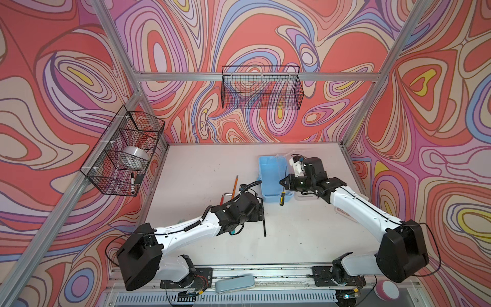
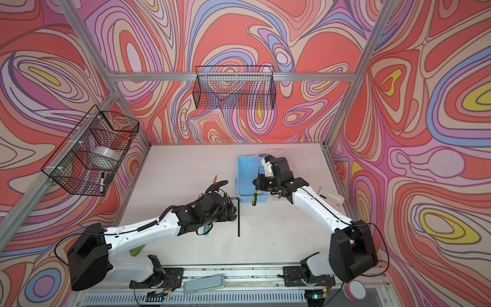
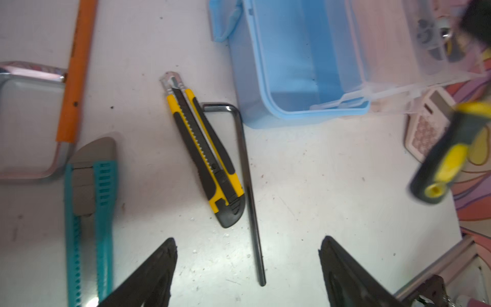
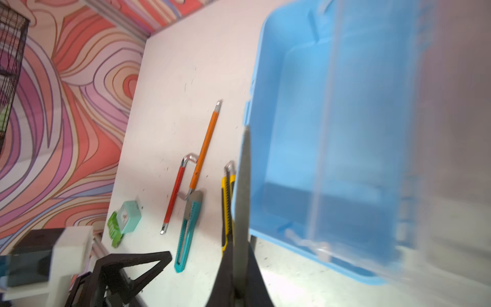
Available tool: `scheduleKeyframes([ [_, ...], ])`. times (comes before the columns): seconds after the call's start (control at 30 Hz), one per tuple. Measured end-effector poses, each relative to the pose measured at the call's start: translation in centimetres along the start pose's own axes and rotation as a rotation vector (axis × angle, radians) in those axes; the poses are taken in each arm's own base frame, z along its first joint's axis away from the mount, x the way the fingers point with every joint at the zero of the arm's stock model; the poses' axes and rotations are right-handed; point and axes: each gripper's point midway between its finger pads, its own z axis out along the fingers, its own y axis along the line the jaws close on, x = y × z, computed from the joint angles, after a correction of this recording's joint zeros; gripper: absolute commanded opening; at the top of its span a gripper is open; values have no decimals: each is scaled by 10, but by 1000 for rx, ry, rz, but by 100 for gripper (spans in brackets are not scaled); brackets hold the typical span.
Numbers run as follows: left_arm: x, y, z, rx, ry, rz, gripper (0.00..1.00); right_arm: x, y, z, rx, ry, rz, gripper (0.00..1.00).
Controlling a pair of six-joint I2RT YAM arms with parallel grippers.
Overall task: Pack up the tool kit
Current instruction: 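Release the file into the clear tray with the right gripper while the left draws back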
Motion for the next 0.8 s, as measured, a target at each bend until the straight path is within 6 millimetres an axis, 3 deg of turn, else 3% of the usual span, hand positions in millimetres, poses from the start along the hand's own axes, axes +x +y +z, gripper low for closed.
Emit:
scheduleKeyframes([
  [0.13,7,34,3,-128,45,-12,88,-58,-39,-43,144,-115,-58,0],
  [0.23,11,53,4,-197,72,-17,89,-82,-61,-60,265,-130,-121,0],
  [0.57,11,79,-4,-288,84,-25,90,-98,-124,-38,520,36,-251,0],
  [0.8,12,91,-13,-304,73,-39,90,-120,-141,-33,611,85,-345,0],
])
